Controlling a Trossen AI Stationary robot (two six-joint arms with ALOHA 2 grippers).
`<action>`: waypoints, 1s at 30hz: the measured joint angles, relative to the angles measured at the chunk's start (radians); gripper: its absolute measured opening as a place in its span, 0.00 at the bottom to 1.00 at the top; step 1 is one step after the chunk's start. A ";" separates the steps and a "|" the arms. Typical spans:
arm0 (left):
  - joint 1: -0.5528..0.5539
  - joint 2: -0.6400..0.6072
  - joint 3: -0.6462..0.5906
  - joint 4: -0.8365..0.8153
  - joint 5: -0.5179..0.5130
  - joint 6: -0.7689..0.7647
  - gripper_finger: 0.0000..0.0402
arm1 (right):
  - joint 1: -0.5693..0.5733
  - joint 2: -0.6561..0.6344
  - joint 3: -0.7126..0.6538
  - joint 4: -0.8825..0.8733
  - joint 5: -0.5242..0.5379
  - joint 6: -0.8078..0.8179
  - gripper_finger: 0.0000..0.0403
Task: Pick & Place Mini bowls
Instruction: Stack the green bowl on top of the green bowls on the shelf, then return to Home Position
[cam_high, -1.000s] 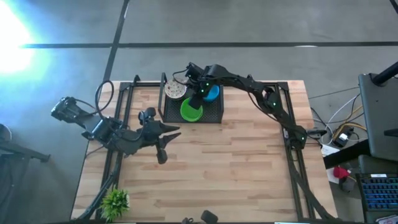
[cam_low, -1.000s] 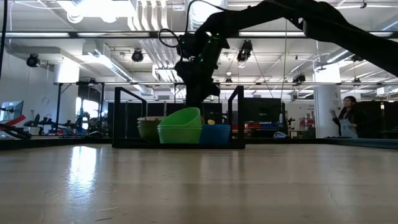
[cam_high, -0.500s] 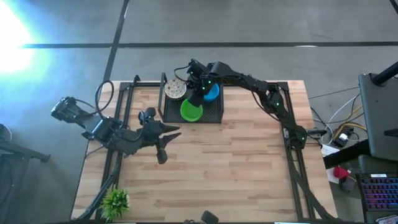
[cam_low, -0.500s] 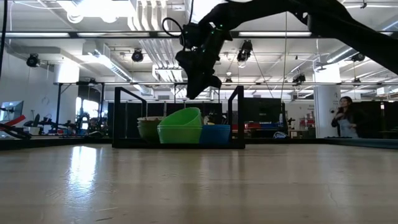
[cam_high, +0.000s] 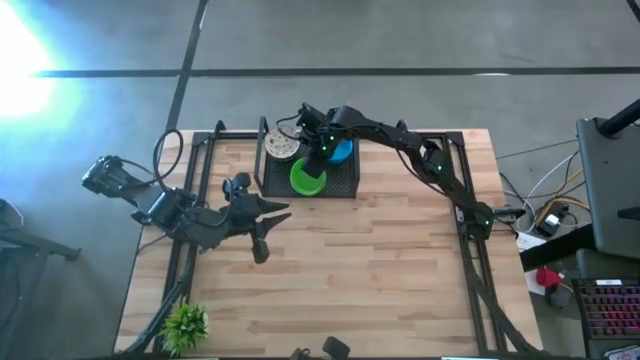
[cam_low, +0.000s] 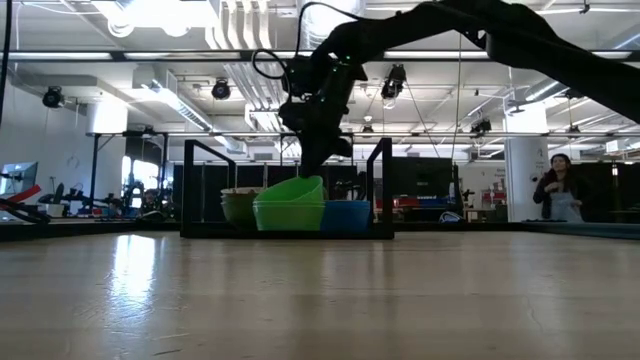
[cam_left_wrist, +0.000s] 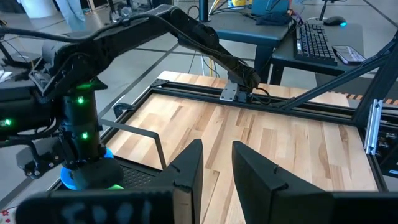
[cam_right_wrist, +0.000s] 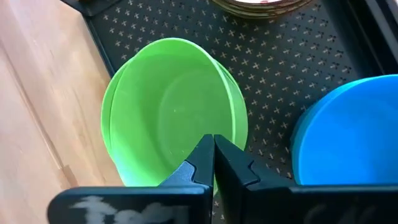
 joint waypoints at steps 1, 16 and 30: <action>0.000 0.000 0.000 0.000 0.000 0.000 0.20 | 0.000 0.004 -0.001 0.003 0.000 -0.001 0.02; 0.000 0.000 0.000 0.000 0.000 0.000 0.20 | -0.024 0.017 -0.006 -0.012 0.000 0.023 0.02; 0.000 -0.001 0.000 0.001 -0.025 0.015 0.20 | 0.107 -0.286 0.010 -0.015 0.064 -0.021 0.02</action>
